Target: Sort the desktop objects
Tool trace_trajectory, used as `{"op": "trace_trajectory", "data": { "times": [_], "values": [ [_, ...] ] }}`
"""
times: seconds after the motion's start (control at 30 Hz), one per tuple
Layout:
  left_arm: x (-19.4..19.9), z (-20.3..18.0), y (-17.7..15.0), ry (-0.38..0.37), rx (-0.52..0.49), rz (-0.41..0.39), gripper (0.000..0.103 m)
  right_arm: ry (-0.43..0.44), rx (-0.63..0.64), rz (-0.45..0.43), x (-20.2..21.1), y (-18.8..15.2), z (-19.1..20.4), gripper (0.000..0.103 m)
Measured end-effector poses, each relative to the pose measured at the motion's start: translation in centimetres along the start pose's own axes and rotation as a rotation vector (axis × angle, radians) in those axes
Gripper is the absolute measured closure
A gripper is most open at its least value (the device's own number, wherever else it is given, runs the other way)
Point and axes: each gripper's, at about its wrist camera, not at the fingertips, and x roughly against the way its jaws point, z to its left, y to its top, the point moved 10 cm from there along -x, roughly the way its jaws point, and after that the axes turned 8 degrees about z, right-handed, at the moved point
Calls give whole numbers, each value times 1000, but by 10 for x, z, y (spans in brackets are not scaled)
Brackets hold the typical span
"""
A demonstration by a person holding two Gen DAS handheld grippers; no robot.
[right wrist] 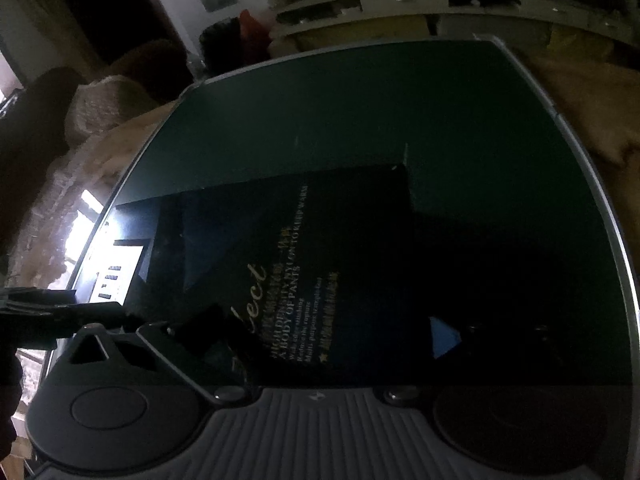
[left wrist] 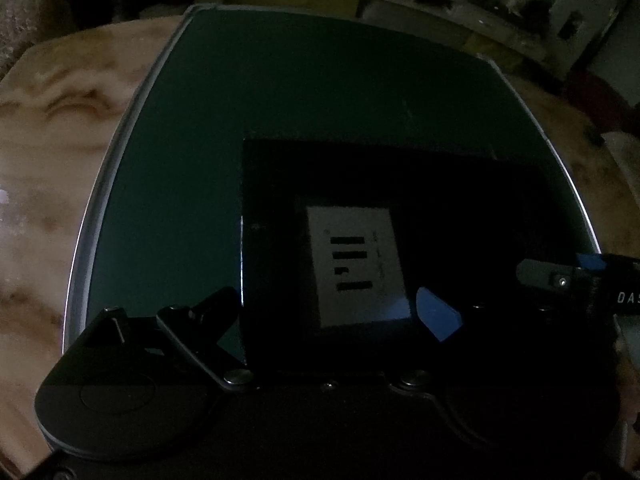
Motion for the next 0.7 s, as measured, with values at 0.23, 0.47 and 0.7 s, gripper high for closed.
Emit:
{"op": "trace_trajectory", "data": {
  "times": [0.23, 0.47, 0.7],
  "values": [
    [2, 0, -6, 8, 9, -6, 6, 42, -40, 9, 2, -10, -5, 0],
    [4, -7, -9, 39, -5, -15, 5, 16, -9, 7, 4, -11, 3, 0],
    [12, -10, -7, 38, -1, -25, 5, -14, 34, -23, 17, -7, 12, 0]
  ]
}}
